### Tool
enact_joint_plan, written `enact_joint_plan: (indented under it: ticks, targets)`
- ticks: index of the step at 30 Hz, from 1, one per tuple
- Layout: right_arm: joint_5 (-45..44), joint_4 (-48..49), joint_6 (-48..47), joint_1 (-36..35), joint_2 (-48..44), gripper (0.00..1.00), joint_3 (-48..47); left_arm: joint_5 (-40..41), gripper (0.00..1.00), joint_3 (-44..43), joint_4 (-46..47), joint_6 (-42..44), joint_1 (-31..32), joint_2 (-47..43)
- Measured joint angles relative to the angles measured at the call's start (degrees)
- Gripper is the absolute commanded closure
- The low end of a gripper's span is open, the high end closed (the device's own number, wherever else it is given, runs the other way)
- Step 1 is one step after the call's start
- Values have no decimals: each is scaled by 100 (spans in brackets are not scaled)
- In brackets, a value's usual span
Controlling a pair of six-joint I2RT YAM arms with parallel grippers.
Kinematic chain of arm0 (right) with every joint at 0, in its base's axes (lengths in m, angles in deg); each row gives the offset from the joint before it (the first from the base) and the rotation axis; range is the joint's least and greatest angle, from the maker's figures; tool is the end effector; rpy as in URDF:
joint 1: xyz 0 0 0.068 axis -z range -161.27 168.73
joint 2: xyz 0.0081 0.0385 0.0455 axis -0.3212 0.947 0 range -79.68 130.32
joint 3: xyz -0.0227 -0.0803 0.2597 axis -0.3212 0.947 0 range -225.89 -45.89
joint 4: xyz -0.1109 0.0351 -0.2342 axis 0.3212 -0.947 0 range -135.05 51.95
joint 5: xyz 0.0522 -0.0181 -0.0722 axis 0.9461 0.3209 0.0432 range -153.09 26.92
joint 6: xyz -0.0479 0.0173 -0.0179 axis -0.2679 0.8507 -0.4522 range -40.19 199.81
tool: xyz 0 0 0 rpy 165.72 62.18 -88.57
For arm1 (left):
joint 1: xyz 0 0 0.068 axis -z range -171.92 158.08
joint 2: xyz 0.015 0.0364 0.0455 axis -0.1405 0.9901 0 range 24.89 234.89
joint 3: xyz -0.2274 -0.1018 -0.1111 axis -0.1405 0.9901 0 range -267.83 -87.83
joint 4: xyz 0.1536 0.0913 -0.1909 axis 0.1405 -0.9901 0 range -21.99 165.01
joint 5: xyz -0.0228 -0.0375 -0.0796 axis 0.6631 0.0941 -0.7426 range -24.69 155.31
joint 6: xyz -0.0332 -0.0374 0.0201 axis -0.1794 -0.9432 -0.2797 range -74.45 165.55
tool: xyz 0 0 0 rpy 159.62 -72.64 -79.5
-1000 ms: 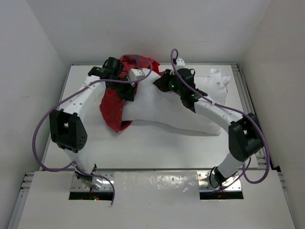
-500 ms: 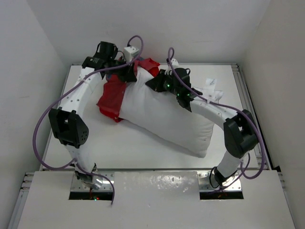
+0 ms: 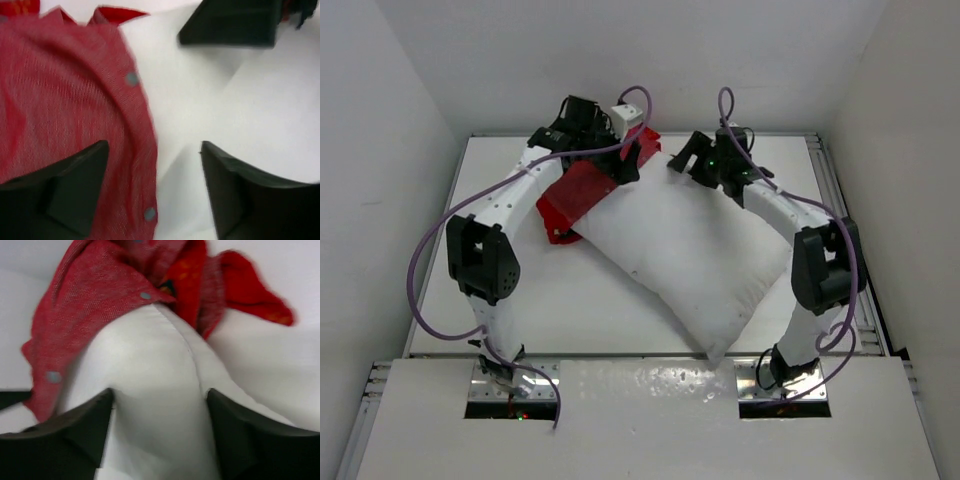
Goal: Put the pillow into the pillowcase
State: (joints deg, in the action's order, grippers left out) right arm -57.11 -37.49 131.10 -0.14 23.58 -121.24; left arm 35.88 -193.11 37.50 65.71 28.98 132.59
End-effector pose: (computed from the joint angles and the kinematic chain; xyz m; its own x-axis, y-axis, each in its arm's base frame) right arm 0.3985 0.1402 0.2584 -0.5913 0.6180 -0.5181 0.0833 0.6858 0.7230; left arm 0.3936 -0.1691 0.3472 -0.3345 0.4491 -0.8285 0.8289 0.5586 -0.0318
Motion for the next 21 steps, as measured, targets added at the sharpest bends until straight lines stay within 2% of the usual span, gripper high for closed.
enact_joint_plan:
  ticks: [1, 2, 7, 8, 9, 10, 11, 12, 13, 14, 15, 16, 17, 18, 20, 21]
  targets:
    - [-7, -144, -129, 127, 9, 12, -35, 44, 1, 2, -26, -70, 0, 13]
    - [-20, -297, -286, 240, 4, 1, -68, 129, 0, 0, -105, 31, -33, 24]
    - [-479, -841, -1681, 409, -422, 1, 22, 354, 0, -234, -640, 243, -358, -66]
    - [-647, -885, -2004, 293, -645, 9, 114, 466, 0, -214, -767, 323, -485, -170]
    - [-774, -938, -2319, 149, -881, 38, 190, 562, 1, -136, -837, 404, -616, -308]
    - [-866, -981, -2640, -26, -1110, 82, 249, 688, 8, 28, -903, 503, -761, -531]
    - [-896, -990, -2881, -208, -1318, 100, 291, 817, 29, 280, -933, 590, -883, -800]
    - [-918, -1008, -3091, -417, -1506, 100, 313, 944, 81, 529, -1062, 682, -1023, -1091]
    - [-946, -1005, -3272, -662, -1657, 98, 315, 1051, 97, 767, -1152, 789, -1110, -1344]
    - [-973, -977, -3436, -901, -1746, 85, 315, 1145, 100, 1047, -1233, 918, -1158, -1609]
    - [-1005, -951, -3582, -1121, -1784, 31, 313, 1257, 100, 1320, -1298, 1010, -1154, -1834]
    - [-1051, -946, -3718, -1386, -1762, 11, 302, 1357, 91, 1633, -1252, 1073, -1115, -2028]
    - [-1084, -966, -3886, -1591, -1652, 1, 275, 1462, 74, 1958, -1174, 1123, -1102, -2181]
    - [-1145, -1023, -4022, -1823, -1488, 1, 188, 1593, 42, 2317, -1132, 1121, -1080, -2302]
    - [-1314, -1123, -4177, -2170, -1014, 1, -83, 1792, 18, 2924, -1043, 1158, -1051, -2371]
    - [-1379, -1167, -4249, -2321, -778, 1, -201, 1869, 1, 3154, -1023, 1132, -1056, -2361]
